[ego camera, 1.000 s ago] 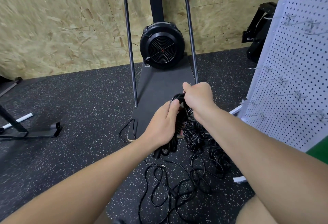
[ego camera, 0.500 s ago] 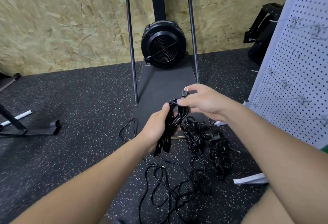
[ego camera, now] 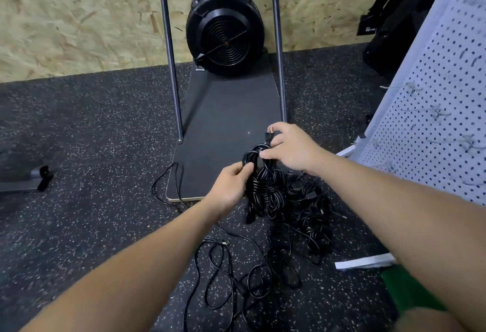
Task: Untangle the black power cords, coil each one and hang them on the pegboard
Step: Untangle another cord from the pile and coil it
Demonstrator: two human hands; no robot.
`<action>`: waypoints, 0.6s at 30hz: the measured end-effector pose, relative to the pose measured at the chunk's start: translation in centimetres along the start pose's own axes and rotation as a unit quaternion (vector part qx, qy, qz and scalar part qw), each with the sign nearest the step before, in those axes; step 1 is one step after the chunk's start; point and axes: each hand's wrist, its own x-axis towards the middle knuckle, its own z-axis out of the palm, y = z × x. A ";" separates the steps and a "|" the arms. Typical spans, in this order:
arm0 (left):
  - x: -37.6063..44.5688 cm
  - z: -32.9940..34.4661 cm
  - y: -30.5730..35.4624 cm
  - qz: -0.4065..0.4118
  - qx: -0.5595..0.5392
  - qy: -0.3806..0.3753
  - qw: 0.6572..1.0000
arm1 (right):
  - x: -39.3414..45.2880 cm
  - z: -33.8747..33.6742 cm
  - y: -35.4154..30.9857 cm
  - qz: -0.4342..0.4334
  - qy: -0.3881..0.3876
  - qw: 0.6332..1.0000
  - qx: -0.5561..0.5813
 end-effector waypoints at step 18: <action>16.8 -2.2 -18.4 -0.128 0.148 0.061 0.979 | 12.1 14.1 15.8 0.091 0.078 0.990 -0.071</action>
